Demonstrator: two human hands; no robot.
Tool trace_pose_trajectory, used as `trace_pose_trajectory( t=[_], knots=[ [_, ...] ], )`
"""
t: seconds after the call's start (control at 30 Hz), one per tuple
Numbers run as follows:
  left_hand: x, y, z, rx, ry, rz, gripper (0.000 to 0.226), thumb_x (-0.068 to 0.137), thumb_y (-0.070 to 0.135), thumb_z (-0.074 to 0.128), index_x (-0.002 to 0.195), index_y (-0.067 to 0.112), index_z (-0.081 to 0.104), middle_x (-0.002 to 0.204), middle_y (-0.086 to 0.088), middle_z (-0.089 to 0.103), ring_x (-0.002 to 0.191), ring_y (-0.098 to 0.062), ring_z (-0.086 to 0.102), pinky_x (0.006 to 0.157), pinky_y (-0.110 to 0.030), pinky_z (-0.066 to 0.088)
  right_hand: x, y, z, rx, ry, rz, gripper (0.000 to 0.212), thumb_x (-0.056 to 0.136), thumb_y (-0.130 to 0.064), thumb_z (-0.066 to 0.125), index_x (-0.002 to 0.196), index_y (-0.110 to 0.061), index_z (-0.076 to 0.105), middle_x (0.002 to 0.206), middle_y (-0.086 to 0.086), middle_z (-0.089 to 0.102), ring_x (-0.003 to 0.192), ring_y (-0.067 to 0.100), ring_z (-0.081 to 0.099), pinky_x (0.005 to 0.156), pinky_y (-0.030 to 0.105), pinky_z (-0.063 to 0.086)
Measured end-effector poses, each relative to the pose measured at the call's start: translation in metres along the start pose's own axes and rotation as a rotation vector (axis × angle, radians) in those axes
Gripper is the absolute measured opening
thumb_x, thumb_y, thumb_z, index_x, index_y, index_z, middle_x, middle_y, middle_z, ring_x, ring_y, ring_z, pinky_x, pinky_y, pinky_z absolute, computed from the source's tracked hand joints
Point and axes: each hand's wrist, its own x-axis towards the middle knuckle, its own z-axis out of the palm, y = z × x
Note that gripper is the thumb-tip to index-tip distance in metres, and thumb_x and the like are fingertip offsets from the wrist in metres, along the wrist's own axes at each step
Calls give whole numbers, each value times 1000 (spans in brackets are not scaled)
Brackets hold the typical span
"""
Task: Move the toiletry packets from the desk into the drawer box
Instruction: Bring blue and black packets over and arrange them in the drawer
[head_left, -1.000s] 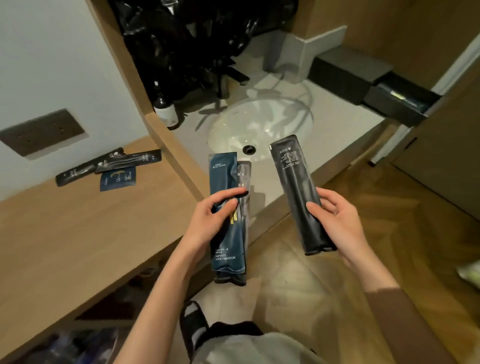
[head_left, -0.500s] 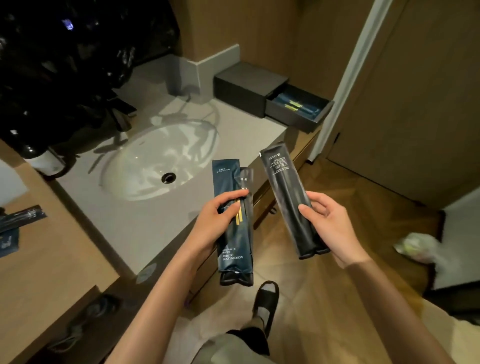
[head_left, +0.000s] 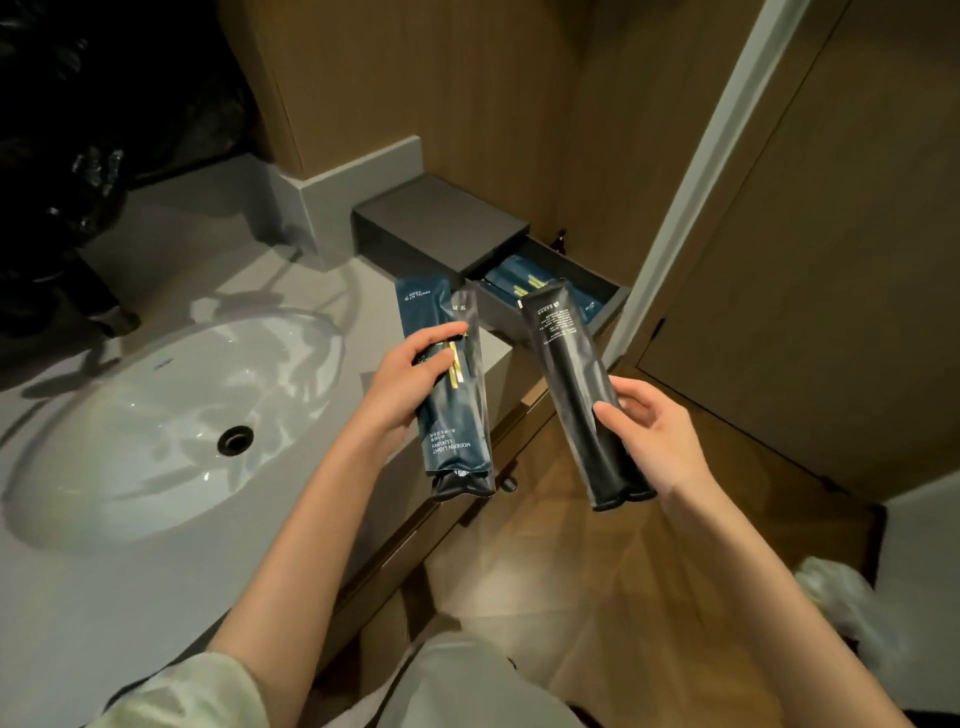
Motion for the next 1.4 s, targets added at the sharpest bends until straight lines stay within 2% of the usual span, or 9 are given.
trace_pose_trajectory(
  t=[0.17,0.4,0.6,0.77,0.93,1.1,1.23,1.3,1.4],
  knots=[
    [59,11,14,-9,105,6,33,95,7,51,113,29,66,121,1,62,98,-11,62,79,-26,53,78,-11,-14,40,-61,6,34,92,-22,60,126,-22,59,116,0,64,102,15,63,84,33,55],
    [148,23,30,-8,272,-12,34,93,6,51,113,29,65,122,-3,62,94,-15,64,75,-25,53,208,-28,-21,76,-165,-73,30,93,-17,59,123,-19,60,113,-5,65,90,-1,60,58,7,45],
    [218,31,46,62,480,-32,42,92,1,53,127,23,59,132,0,54,106,-10,56,73,-9,46,314,-46,-10,70,-416,-99,39,94,-11,57,132,-17,55,119,-1,65,103,9,62,73,16,51],
    [261,32,48,11,634,-109,44,91,1,56,129,24,58,129,-7,56,106,-19,56,79,-20,48,388,-54,17,-2,-565,-143,46,91,-3,58,136,-8,51,124,8,65,111,16,62,101,31,48],
    [288,33,45,-37,758,-116,45,91,-1,55,129,22,57,127,-8,57,102,-19,57,74,-18,49,439,-58,57,-94,-617,-229,42,87,-12,64,127,-23,58,116,1,69,110,18,64,103,45,46],
    [306,31,38,-81,823,-114,44,91,0,56,128,21,58,126,-9,57,103,-20,58,78,-22,52,458,-64,84,-102,-600,-269,34,90,-10,62,119,-26,60,116,2,68,107,16,63,99,42,50],
    [313,27,33,-79,828,-108,43,92,2,56,130,22,56,127,-4,56,107,-16,55,63,-6,48,465,-59,96,-246,-553,-394,31,89,-13,64,119,-19,62,109,3,68,98,14,63,88,22,45],
    [314,23,31,-69,820,-104,43,92,4,57,131,23,55,130,-3,55,113,-16,54,74,-10,50,467,-58,101,-327,-532,-460,27,89,-17,65,115,-18,65,106,2,69,95,14,63,84,21,43],
    [315,17,29,-56,811,-76,44,92,6,57,132,25,53,136,-6,53,123,-22,52,102,-38,47,468,-61,107,-484,-494,-591,21,89,-21,63,109,-20,68,116,2,65,111,23,55,95,35,42]
  ],
)
